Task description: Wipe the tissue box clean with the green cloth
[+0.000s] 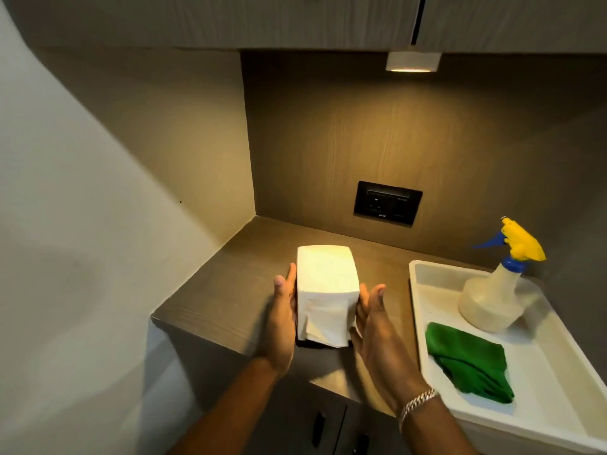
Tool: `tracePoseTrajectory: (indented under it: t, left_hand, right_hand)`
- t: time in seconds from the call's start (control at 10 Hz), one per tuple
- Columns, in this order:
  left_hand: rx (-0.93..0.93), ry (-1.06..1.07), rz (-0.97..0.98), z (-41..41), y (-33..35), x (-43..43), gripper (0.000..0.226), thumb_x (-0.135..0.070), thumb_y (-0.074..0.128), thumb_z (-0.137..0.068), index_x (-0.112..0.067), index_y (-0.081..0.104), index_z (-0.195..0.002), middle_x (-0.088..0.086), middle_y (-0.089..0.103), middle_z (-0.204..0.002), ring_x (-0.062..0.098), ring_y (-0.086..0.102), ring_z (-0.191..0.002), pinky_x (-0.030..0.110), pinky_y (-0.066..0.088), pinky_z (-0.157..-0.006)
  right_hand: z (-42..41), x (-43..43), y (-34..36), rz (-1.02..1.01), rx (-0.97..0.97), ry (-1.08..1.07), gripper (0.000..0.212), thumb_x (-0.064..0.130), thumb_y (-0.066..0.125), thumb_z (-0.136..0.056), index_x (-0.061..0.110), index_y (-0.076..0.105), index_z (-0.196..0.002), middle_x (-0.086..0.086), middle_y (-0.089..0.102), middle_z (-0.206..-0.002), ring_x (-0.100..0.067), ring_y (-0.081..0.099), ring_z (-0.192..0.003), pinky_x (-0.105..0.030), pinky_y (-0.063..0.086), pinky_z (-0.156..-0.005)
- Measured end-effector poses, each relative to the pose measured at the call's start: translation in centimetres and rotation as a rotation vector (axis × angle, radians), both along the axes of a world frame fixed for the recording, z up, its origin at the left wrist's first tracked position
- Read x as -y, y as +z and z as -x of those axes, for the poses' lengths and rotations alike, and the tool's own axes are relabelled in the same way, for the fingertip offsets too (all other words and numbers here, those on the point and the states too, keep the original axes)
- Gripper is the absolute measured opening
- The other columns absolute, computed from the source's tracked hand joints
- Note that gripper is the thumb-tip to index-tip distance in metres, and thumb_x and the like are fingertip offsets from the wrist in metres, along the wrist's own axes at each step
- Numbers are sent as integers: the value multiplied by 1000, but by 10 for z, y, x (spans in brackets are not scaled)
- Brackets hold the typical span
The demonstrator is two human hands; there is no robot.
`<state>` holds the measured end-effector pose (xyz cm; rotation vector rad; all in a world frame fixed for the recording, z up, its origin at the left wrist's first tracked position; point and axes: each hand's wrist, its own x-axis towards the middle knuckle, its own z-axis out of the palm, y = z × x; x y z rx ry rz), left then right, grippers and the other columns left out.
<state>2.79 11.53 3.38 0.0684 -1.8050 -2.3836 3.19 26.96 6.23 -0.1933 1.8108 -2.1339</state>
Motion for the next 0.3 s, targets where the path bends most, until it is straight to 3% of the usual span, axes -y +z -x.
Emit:
tracePoseTrajectory:
  t: [0.1, 0.2, 0.3]
  left_hand:
    - [67, -64, 43, 17, 10, 9, 79, -71, 23, -76, -32, 34, -144, -4, 57, -138, 24, 59, -122, 43, 51, -98]
    - [107, -81, 94, 27, 25, 16, 74, -65, 16, -85, -25, 36, -144, -7, 63, -125, 17, 67, -110, 30, 56, -85]
    - [75, -64, 91, 11, 53, 24, 50, -49, 18, -98, -28, 47, -132, -14, 63, -120, 8, 57, -119, 2, 45, -76]
  right_hand:
    - [-17, 18, -8, -41, -16, -6, 59, 77, 28, -76, 45, 50, -120, 18, 71, -103, 3, 67, -91, -16, 54, -70]
    - [-25, 30, -5, 23, -56, -41, 91, 89, 38, -60, 37, 41, -134, 2, 63, -123, -7, 65, -101, -25, 55, -82]
    - [-33, 20, 24, 76, -162, -267, 94, 85, 45, -61, 34, 36, -139, 3, 51, -140, -4, 53, -119, -28, 47, -93]
